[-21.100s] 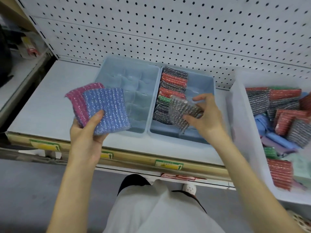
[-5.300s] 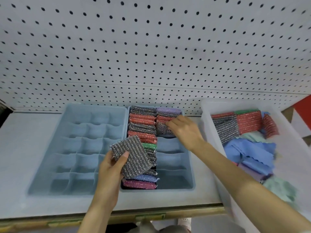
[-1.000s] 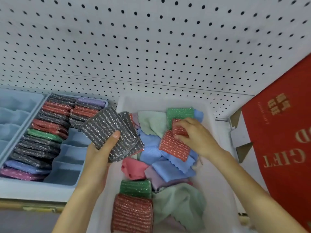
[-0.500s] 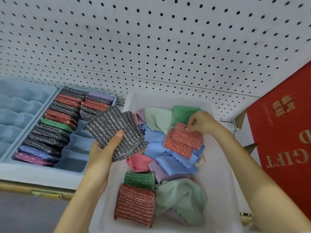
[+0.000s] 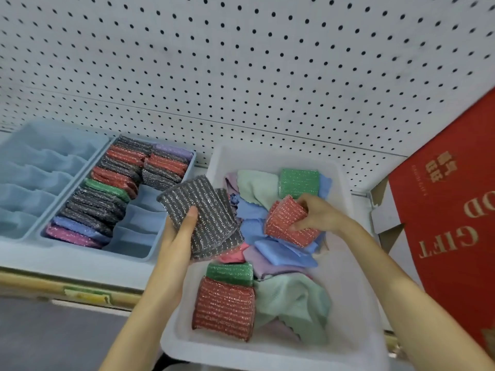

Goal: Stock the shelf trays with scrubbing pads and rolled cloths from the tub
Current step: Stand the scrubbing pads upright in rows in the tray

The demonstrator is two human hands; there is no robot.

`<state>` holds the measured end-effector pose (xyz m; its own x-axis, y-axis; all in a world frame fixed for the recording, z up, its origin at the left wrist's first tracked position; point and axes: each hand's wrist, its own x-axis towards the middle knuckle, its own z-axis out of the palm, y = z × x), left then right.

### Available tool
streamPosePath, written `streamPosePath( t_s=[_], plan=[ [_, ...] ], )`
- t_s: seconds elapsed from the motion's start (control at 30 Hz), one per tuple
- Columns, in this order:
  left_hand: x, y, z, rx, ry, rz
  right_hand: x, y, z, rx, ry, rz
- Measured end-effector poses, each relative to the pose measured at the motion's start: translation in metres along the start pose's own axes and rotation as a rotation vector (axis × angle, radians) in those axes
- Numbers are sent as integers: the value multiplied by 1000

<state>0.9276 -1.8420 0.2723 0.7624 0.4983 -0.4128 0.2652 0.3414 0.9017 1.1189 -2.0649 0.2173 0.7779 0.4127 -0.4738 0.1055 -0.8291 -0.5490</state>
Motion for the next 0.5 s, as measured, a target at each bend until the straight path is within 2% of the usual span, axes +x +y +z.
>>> streamPosePath(
  t_s=[0.03, 0.1, 0.17, 0.2, 0.3, 0.4, 0.5],
  plan=[
    [-1, 1, -1, 10, 10, -8, -9, -5, -5, 106, 81, 7],
    [-2, 3, -3, 44, 16, -2, -36, -27, -15, 546, 232, -17],
    [-5, 7, -4, 66, 7, 18, -67, -61, -15, 1028, 251, -87],
    [-7, 9, -5, 68, 3, 25, -79, -79, -8, 1169, 220, -120],
    [-6, 7, -14, 109, -8, -4, -102, -131, 31, 1263, 126, -159],
    [-7, 6, -31, 84, -43, 26, -101, -169, 66, 1226, 174, -123],
    [-7, 19, -55, 51, 10, 54, -96, -197, 85, 1176, 232, -122]
  ],
)
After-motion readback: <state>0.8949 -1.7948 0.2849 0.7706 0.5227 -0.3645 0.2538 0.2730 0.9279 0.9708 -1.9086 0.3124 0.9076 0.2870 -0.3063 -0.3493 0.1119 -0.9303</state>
